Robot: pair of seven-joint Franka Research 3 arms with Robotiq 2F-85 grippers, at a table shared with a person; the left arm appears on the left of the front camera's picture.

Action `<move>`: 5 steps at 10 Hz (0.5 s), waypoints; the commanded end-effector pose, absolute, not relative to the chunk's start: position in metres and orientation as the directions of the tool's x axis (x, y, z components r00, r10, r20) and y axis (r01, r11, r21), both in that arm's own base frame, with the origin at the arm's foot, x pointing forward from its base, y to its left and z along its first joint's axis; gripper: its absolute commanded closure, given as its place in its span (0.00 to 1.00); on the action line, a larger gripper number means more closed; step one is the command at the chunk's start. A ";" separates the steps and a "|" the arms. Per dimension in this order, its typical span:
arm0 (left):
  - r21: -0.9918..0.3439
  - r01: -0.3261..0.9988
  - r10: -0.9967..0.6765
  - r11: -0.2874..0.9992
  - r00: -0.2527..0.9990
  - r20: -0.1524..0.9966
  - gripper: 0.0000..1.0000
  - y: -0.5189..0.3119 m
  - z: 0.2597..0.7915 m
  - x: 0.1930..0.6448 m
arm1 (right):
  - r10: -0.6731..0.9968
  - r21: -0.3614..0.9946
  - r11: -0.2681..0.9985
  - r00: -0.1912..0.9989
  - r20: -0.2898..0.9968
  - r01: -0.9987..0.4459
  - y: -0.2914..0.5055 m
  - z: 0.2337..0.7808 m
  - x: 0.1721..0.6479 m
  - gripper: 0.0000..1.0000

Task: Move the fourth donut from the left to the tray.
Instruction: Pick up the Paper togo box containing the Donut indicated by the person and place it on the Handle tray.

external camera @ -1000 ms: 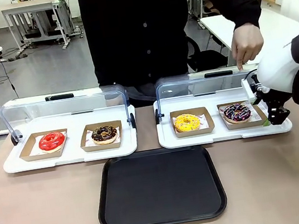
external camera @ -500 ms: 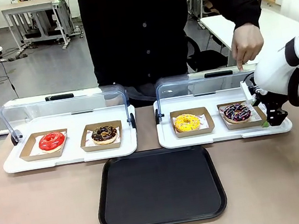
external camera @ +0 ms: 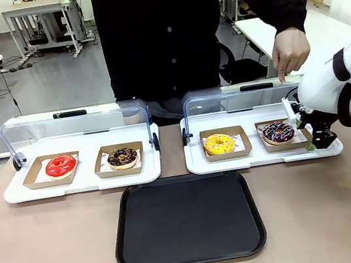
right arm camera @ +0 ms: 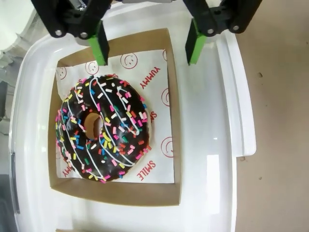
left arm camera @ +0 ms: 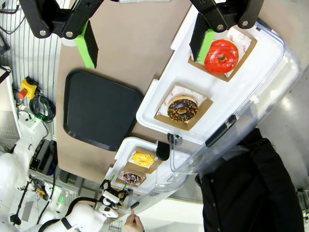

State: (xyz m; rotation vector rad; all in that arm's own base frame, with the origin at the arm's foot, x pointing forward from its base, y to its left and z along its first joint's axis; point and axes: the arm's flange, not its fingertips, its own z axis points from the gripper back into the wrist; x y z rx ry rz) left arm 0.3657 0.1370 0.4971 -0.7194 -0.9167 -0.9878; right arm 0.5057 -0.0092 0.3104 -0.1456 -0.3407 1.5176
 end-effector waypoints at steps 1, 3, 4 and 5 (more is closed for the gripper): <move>-0.082 0.922 -0.361 0.379 0.229 0.904 0.00 0.137 0.499 0.367 | 0.994 -0.280 0.057 0.029 0.103 -0.958 -0.006 0.313 0.511 1.00; -0.082 0.922 -0.361 0.379 0.229 0.904 0.00 0.137 0.499 0.367 | 0.995 -0.269 0.044 0.019 0.094 -0.962 -0.005 0.313 0.511 1.00; -0.082 0.922 -0.361 0.379 0.229 0.904 0.00 0.137 0.499 0.367 | 0.996 -0.263 0.037 0.013 0.091 -0.964 -0.005 0.314 0.511 1.00; -0.082 0.922 -0.361 0.379 0.229 0.904 0.00 0.137 0.499 0.367 | 0.996 -0.257 0.030 0.007 0.088 -0.966 -0.003 0.315 0.510 1.00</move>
